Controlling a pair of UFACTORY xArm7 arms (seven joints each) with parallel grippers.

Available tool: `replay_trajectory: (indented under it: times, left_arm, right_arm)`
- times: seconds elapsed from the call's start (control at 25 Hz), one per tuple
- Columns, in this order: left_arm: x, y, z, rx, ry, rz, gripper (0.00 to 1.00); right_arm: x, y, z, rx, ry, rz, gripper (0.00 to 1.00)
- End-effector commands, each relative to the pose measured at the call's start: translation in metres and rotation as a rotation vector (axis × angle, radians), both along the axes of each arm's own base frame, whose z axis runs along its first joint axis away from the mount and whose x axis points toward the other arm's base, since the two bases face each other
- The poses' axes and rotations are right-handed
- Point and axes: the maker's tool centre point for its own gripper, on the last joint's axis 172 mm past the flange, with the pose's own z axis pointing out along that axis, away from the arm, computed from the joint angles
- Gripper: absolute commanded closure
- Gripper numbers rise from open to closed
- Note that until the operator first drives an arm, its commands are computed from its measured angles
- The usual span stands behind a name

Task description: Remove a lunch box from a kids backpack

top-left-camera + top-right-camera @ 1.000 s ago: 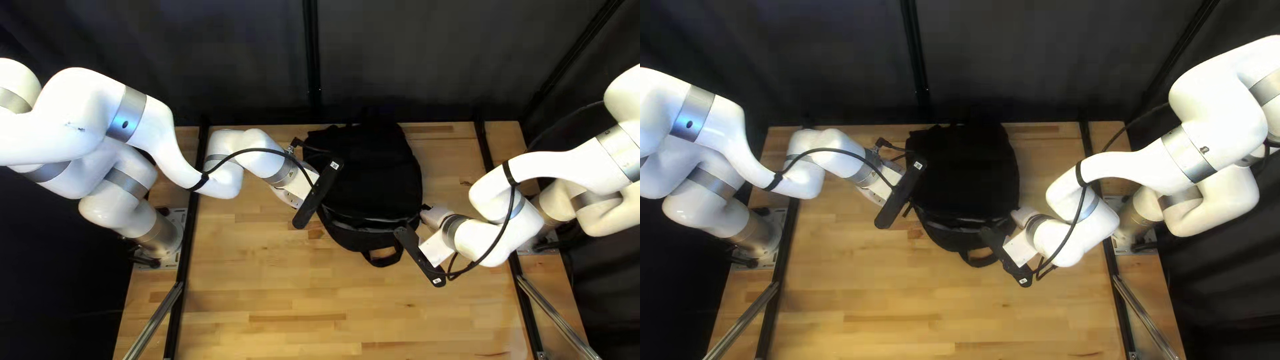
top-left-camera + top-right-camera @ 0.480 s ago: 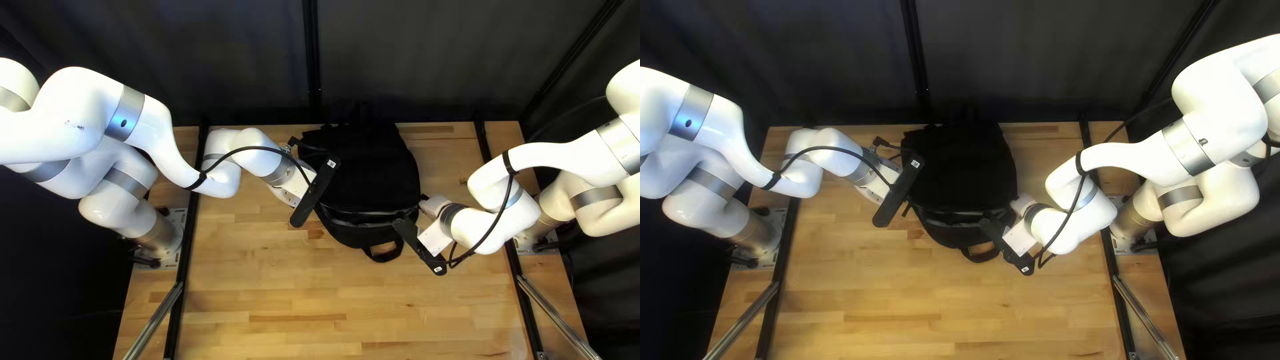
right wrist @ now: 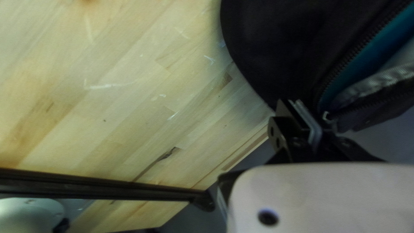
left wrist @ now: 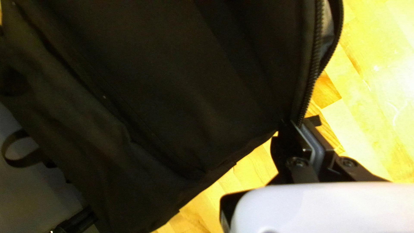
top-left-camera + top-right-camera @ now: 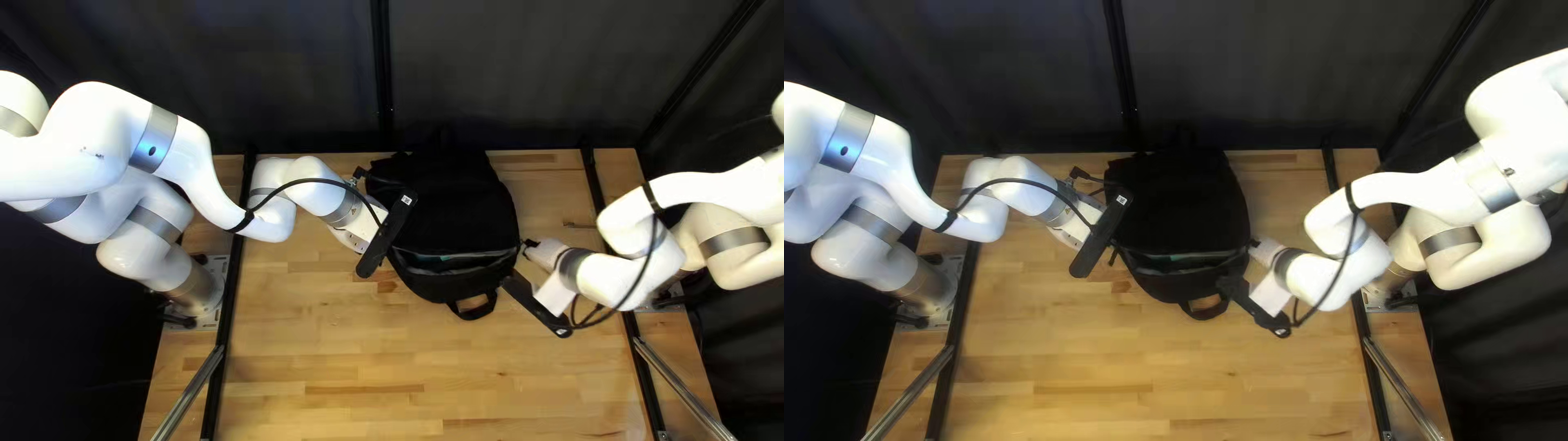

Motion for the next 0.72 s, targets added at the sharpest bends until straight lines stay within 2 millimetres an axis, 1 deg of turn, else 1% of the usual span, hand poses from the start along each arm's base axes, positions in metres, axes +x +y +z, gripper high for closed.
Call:
replay_trajectory:
  times: [0.04, 0.2, 0.4, 0.72]
  left_arm:
    - [0.001, 0.001, 0.0, -0.001, 0.0, -0.001, 1.0]
    - [0.002, 0.001, 0.001, -0.002, -0.001, -0.002, 1.0]
    - [0.003, 0.002, 0.002, -0.002, -0.001, -0.005, 1.0]
    - [0.0, 0.002, 0.001, -0.002, 0.0, -0.005, 1.0]
  right_arm:
    - [0.001, -0.005, -0.005, -0.002, 0.034, 0.061, 1.0]
    - [0.005, -0.022, -0.011, 0.003, 0.082, 0.092, 1.0]
    - [0.012, -0.038, -0.016, 0.009, 0.127, 0.122, 1.0]
    - [0.007, -0.064, -0.01, 0.016, 0.179, 0.15, 1.0]
